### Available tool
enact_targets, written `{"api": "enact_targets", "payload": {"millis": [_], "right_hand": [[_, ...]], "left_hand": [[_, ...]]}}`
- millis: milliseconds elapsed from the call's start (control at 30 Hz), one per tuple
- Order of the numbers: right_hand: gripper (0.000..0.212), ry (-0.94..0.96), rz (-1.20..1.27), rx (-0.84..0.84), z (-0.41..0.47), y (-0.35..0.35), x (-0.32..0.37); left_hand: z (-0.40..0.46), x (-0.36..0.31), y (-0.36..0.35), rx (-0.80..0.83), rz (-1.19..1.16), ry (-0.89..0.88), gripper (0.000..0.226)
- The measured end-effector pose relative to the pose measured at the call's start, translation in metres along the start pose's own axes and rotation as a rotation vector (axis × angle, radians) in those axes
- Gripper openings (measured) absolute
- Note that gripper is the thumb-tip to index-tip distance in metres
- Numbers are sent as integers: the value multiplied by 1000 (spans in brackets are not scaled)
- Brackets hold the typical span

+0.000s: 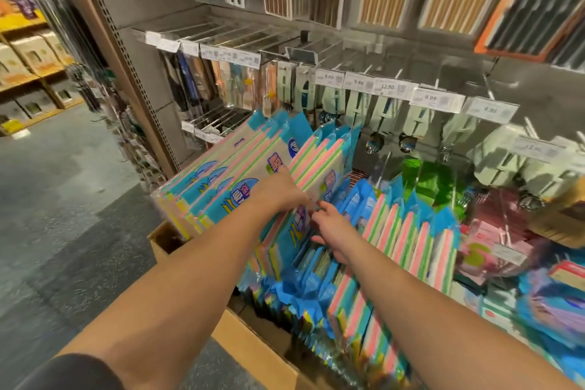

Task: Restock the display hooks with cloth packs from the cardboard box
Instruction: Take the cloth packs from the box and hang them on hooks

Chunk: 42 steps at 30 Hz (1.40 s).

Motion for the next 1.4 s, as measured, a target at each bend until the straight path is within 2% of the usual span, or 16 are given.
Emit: {"api": "enact_targets", "payload": {"millis": [167, 300, 500, 567, 667, 700, 767, 833, 933, 1033, 1100, 1167, 1200, 1300, 1333, 1400], "right_hand": [[55, 94, 16, 36, -14, -11, 14], [55, 306, -120, 15, -41, -7, 60], [35, 671, 34, -146, -109, 81, 121], [42, 657, 122, -248, -130, 135, 110], [89, 454, 312, -203, -162, 203, 67], [90, 394, 389, -160, -176, 225, 47], [56, 338, 508, -55, -212, 265, 10], [46, 308, 604, -51, -246, 314, -33], [47, 284, 725, -174, -301, 396, -96], [78, 245, 765, -369, -355, 478, -161], [71, 242, 784, -477, -392, 526, -196], [82, 242, 789, -581, -427, 570, -230], [84, 239, 781, -637, -443, 591, -246], [28, 263, 804, -731, -485, 637, -285], [21, 255, 824, -752, -496, 650, -298], [32, 257, 836, -788, -516, 671, -316]], "left_hand": [[-11, 11, 24, -88, -102, -29, 73], [-47, 12, 76, -220, -224, -54, 63], [-136, 3, 100, -259, -798, -149, 78], [-167, -24, 76, -186, -919, -222, 82], [-218, -80, 15, -56, -1055, -312, 77], [-234, -100, -10, 2, -1093, -329, 73], [-263, -143, -66, 135, -1159, -337, 63], [-291, -185, -119, 237, -1185, -332, 54], [-330, -252, -196, 366, -1135, -353, 58], [-372, -317, -270, 552, -1042, -396, 64], [-399, -358, -309, 668, -967, -430, 63], [-421, -397, -341, 742, -880, -458, 49], [-427, -416, -356, 780, -840, -456, 56], [-444, -474, -392, 827, -736, -476, 79], [-448, -494, -404, 824, -701, -506, 87], [-460, -532, -423, 808, -675, -552, 85]]}}
Point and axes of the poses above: each hand's wrist, its own z-axis towards the middle knuckle, its own y-axis out of the back of the hand, x = y × z, the point moved 8 cm from there along z, towards the middle knuckle, and after that the axes turned 4 degrees about y, right-handed, at the moved point
